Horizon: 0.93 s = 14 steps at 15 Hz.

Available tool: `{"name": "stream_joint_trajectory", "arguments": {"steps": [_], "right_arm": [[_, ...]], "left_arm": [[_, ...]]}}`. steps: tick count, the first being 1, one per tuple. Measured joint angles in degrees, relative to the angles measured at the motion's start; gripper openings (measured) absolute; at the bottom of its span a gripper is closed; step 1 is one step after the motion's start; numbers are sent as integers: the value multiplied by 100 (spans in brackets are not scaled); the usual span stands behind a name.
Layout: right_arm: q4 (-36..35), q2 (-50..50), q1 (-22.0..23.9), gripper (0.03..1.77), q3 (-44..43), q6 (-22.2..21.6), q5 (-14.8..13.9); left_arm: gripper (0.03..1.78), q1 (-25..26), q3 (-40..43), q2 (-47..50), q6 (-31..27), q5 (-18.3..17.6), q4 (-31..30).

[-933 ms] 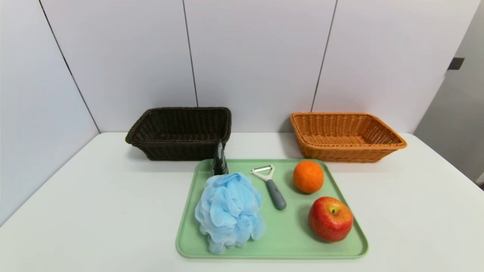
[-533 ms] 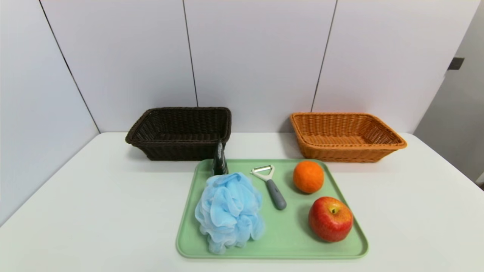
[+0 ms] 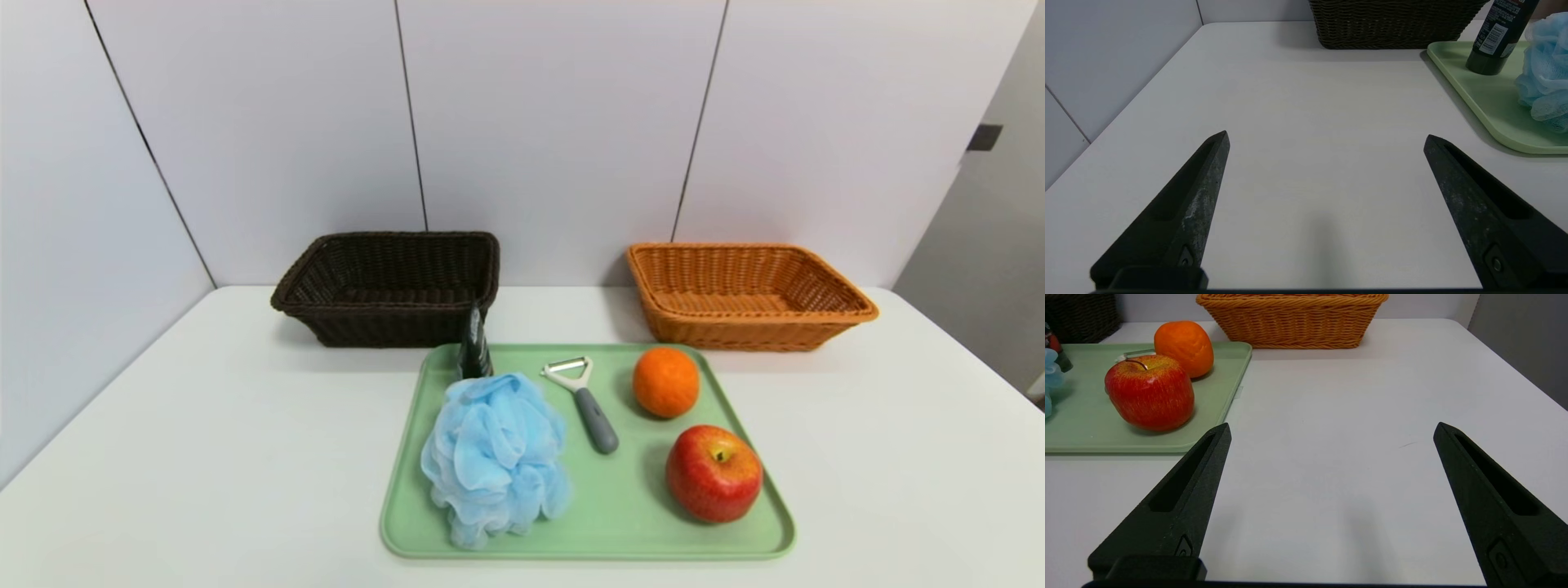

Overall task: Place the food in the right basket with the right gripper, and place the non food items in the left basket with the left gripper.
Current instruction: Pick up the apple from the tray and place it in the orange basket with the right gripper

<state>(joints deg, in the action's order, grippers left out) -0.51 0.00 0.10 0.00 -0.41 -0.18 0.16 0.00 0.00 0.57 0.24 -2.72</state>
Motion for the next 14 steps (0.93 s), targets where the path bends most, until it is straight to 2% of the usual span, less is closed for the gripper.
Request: {"name": "stream_joint_trajectory", "arguments": {"steps": [3,5,6,8,9,10,14], "right_arm": [[-9,0,0,171,0,9,-12],[-59,0,0,171,-160,-2,56],[5,-10,0,171,-405,-7,244],[227,-168,0,171,-918,-7,873],[266,-344,0,171,-1163,-7,1126],[263,-540,-5,171,-1384,-16,1242],[-76,-1498,-10,171,-1985,-44,1317]], "left_arm": [[169,0,0,0,-28,-6,-4],[169,0,-206,-13,-82,-150,118],[169,0,-463,-46,-87,-307,301],[169,0,-967,-324,-84,-625,580],[169,-2,-1179,-547,-71,-713,508],[169,-2,-1353,-809,-50,-759,379],[169,-9,-1909,-2058,83,-814,-592]]}}
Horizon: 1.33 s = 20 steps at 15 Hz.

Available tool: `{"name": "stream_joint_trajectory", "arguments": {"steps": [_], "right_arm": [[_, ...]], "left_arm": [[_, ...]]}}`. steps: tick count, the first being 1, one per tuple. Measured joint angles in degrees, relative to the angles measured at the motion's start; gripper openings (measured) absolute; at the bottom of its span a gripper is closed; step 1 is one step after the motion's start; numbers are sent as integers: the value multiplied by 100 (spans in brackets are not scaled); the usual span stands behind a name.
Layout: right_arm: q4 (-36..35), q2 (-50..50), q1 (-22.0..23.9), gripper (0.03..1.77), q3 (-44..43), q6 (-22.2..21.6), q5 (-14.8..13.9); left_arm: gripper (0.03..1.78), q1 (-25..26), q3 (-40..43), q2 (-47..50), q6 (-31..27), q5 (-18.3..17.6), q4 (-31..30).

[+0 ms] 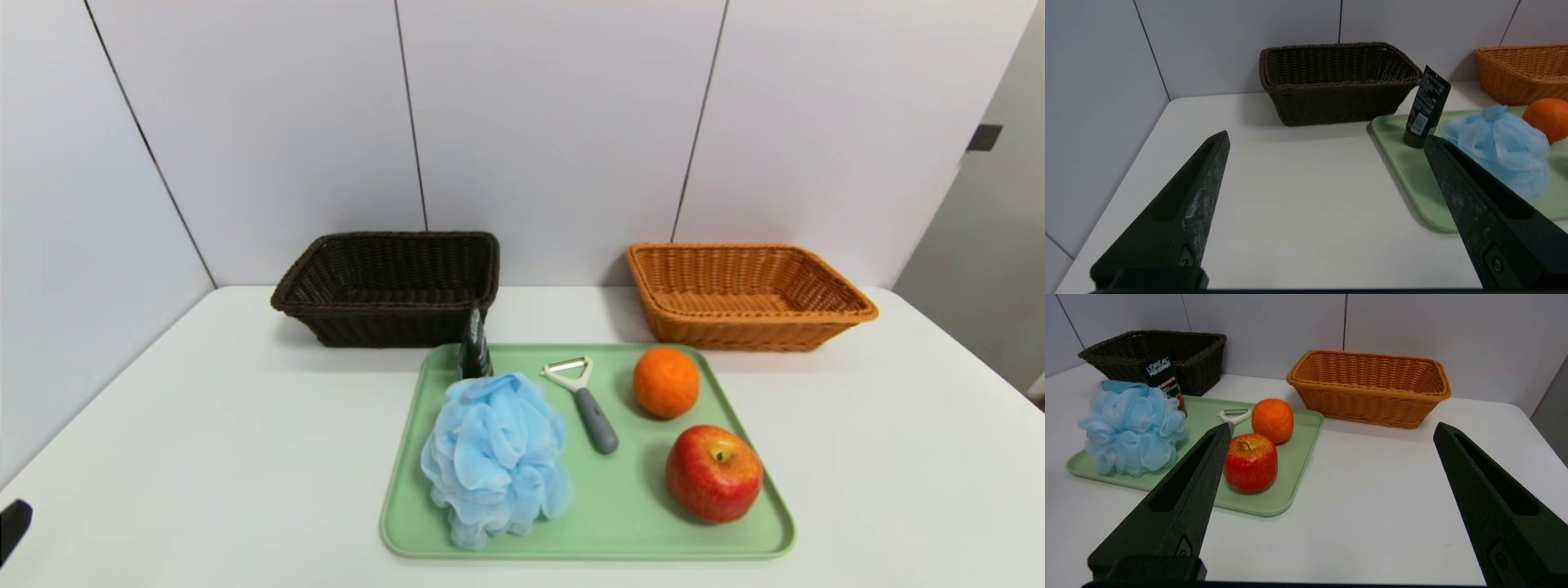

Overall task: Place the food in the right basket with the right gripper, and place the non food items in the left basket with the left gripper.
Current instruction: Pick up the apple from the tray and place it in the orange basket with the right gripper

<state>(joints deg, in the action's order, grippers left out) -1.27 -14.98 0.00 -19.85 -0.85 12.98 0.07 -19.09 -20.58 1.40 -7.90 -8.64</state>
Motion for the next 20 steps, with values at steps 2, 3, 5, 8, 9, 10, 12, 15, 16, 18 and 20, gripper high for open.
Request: {"name": "stream_joint_trajectory", "arguments": {"steps": [2,3,5,8,9,10,12,15,16,18,20], "right_arm": [[-416,-580,0,171,-204,1,0],[-603,-867,0,171,-305,1,-4],[-807,-1462,0,171,-558,20,21],[-864,-2476,-62,171,-1275,61,138],[-875,-2839,-115,171,-1562,63,156],[-873,-3215,-208,171,-1825,69,151],[-870,-4008,-501,171,-2394,78,126],[-813,-5158,-1242,171,-3249,74,-243],[-770,-5533,-1546,171,-3502,65,-480],[-529,-6246,-2059,171,-3947,48,-916],[-16,-6745,-2387,171,-4195,37,-1078]], "left_arm": [[169,0,-271,-557,16,-6,-367],[169,0,-411,-825,17,-6,-480],[169,0,-660,-1330,17,-11,-612],[169,0,-1068,-2216,2,-12,-981],[169,-2,-1161,-2544,-13,-15,-1241],[169,-5,-1225,-2850,-22,-23,-1503],[169,-7,-1359,-3455,-44,-41,-1944],[169,-10,-1591,-4036,-124,-48,-2091],[169,-28,-1671,-4139,-135,-48,-2096],[169,-43,-1783,-4284,-133,-48,-2096],[169,-43,-1836,-4369,-124,-44,-2107]]}}
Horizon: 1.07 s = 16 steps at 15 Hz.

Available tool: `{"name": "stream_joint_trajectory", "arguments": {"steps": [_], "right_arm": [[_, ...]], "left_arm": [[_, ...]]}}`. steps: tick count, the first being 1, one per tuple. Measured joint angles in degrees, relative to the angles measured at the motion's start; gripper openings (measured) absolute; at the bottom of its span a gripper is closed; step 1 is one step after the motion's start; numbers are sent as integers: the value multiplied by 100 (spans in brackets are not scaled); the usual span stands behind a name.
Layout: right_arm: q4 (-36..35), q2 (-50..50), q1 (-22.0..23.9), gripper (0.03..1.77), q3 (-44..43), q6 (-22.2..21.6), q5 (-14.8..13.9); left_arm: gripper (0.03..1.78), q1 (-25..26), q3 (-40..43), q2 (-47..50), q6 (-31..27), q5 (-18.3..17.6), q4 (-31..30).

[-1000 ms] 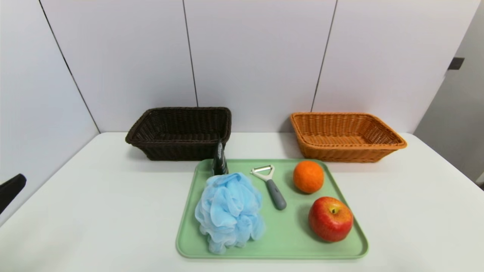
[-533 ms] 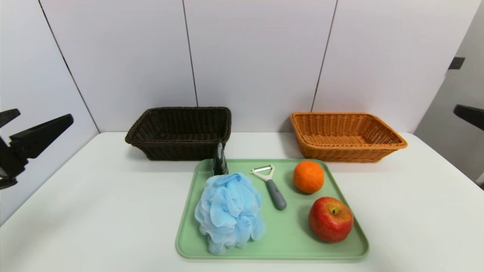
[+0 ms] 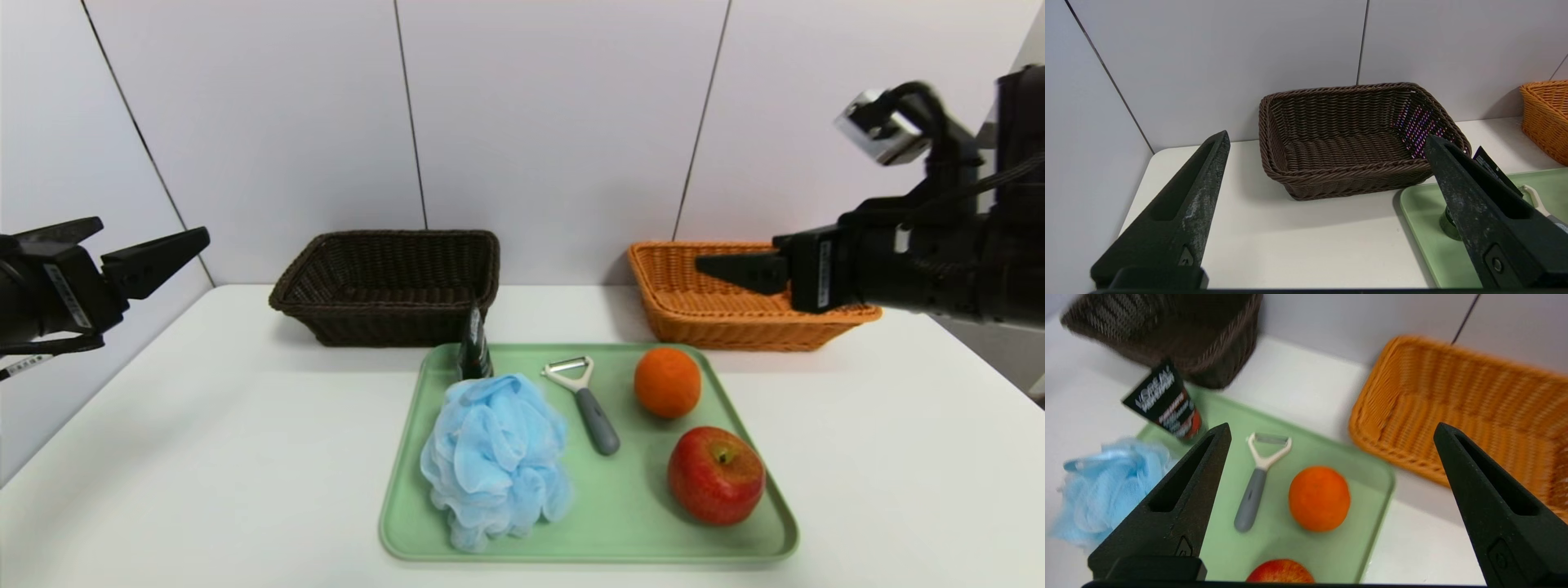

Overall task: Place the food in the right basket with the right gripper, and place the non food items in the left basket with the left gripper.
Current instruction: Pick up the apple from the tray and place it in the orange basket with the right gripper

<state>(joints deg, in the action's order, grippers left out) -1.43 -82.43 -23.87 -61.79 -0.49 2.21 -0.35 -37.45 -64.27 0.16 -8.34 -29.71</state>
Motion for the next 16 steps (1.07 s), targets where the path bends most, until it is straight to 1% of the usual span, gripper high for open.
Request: {"name": "stream_joint_trajectory", "arguments": {"steps": [4,6,8,11,14,16], "right_arm": [[1548,-345,-424,171,-146,56,-23],[2080,-452,-516,171,-195,163,-26],[2085,-577,-578,171,-155,269,-28],[2167,-712,-567,171,-144,285,-32],[2617,-751,-573,171,-99,290,-28],[2645,-769,-573,171,-2,305,-30]], "left_arm": [[169,2,-127,-72,-2,10,-6],[169,2,-141,-80,17,13,-17],[169,2,-150,-83,13,13,-17],[169,0,-128,-80,15,16,-13],[169,0,-94,-78,13,21,-5],[169,2,-89,-78,17,18,-6]]}}
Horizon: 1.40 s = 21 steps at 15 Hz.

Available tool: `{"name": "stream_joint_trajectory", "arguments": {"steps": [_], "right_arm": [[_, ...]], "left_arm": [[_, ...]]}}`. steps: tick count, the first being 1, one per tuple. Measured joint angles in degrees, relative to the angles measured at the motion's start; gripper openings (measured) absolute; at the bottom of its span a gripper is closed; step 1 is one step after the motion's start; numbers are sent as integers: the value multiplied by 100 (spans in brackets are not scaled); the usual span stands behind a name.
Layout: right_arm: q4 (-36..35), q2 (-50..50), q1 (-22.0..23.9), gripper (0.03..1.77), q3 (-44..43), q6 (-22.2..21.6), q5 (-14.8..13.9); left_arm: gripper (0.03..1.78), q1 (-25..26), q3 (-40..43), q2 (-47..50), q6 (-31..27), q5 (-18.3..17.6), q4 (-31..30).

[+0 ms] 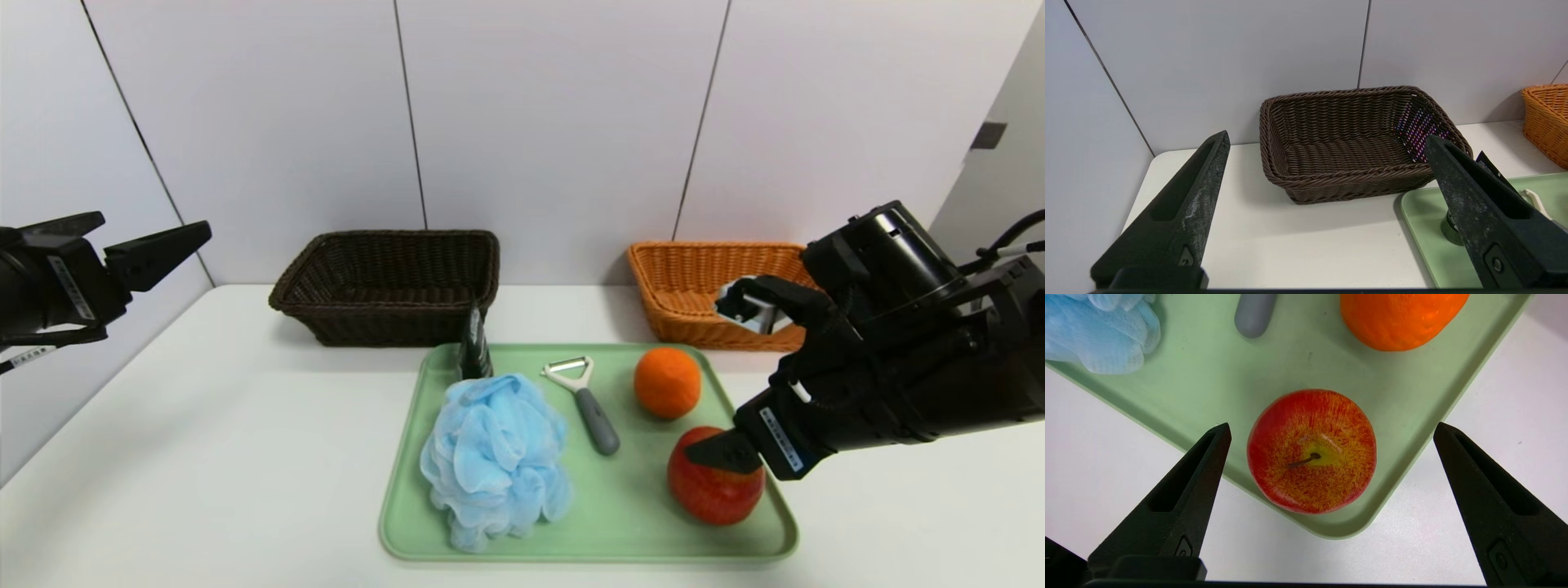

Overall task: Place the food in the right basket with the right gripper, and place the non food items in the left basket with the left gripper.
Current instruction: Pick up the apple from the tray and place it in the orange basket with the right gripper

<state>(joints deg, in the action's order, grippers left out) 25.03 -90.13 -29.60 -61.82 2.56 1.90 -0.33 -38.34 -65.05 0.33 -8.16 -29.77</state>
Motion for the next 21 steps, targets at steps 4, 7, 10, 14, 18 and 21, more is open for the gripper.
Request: {"name": "stream_joint_trajectory", "arguments": {"steps": [4,7,10,14,18,21], "right_arm": [[-6,2,9,171,239,11,2],[-48,-20,9,171,438,13,0],[-111,-107,9,171,551,13,10],[-351,-325,9,171,581,5,27],[-623,-535,-24,171,614,5,68],[-775,-588,-33,162,683,-2,74]], "left_arm": [[169,0,4,-5,0,0,0],[169,-2,9,-2,-2,-5,4],[169,0,30,4,-9,-7,0],[169,6,45,15,-9,-7,0],[169,9,45,17,-11,-9,9],[169,12,45,26,-17,-7,9]]}}
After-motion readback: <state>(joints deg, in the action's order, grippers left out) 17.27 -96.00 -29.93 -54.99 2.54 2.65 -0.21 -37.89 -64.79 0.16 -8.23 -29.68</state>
